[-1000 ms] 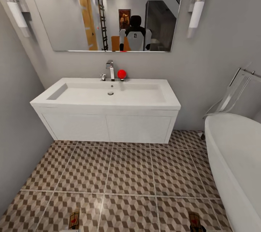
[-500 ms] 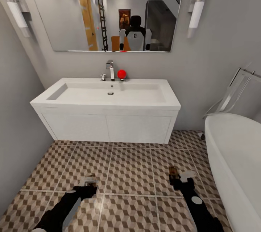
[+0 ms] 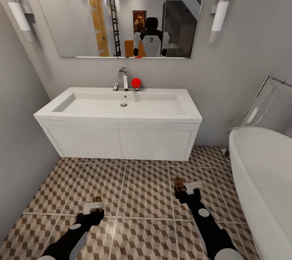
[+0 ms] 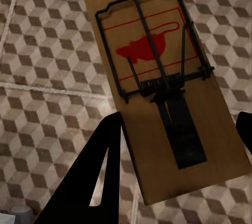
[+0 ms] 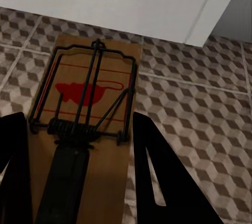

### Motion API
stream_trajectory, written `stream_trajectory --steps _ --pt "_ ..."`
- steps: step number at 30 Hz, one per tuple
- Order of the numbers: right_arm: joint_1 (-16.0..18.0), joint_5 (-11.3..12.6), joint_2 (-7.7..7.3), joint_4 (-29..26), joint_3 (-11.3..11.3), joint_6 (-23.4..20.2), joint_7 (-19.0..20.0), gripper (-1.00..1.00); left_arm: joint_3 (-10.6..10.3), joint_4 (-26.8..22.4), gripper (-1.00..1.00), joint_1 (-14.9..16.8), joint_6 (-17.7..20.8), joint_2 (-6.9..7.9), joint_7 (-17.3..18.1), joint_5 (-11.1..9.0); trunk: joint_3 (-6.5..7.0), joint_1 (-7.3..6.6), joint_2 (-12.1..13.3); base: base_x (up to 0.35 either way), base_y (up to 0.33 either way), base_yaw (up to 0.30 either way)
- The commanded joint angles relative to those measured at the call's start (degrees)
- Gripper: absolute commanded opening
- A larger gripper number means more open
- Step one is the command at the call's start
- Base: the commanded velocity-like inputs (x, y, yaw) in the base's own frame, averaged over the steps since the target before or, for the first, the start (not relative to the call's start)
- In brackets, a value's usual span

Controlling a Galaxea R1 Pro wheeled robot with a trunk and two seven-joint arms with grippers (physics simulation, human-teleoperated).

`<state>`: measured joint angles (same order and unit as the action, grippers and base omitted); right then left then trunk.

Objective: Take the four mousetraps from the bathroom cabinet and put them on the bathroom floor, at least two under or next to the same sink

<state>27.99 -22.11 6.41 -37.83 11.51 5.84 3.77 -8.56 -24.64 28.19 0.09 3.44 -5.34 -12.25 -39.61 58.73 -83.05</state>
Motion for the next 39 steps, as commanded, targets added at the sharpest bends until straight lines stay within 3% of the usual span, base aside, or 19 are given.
stream_trajectory --steps 1,6,11,21,30,33,39 --pt "0.04 -0.37 0.1 -0.03 0.35 1.22 1.47 -1.0 -0.54 -0.71 -1.0 0.02 -0.1 -0.21 -0.49 -0.45 -0.05 0.0 -0.02 0.0 0.0 0.0" --pt "0.05 -0.53 0.02 0.01 0.27 8.74 2.28 -1.0 -0.7 -4.19 -1.0 0.03 -0.17 -0.66 -0.68 -0.47 -0.05 0.0 -0.02 0.0 0.0 0.0" --pt "0.05 -0.52 -0.07 0.03 0.27 10.74 2.25 -1.0 -0.81 -5.5 -1.0 0.05 -0.11 -1.35 -0.72 -0.42 -0.05 0.0 -0.02 0.0 0.0 0.0" --pt "0.05 -0.48 -0.08 -0.02 0.29 10.94 2.21 -1.0 -0.84 -5.68 -1.0 0.04 -0.09 -1.62 -0.73 -0.41 -0.05 0.0 -0.02 0.0 0.0 0.0" --pt "0.05 -0.39 0.11 -0.19 0.35 10.48 2.09 -1.0 -0.84 -5.62 -1.0 0.04 -0.09 -1.68 -0.73 -0.41 -1.66 1.97 -3.63 0.0 0.0 0.0" --pt "0.05 -0.44 0.33 -0.54 0.4 7.61 1.88 -1.0 -0.84 -5.6 -1.0 0.05 -0.09 -1.68 -0.73 -0.42 -2.2 2.63 -4.84 0.0 0.0 0.0" --pt "0.05 -0.43 0.1 -0.75 0.44 7.0 1.95 -1.0 -0.84 -5.59 -1.0 0.04 -0.09 -1.68 -0.73 -0.43 -3.28 3.95 -7.24 0.0 0.0 0.0"
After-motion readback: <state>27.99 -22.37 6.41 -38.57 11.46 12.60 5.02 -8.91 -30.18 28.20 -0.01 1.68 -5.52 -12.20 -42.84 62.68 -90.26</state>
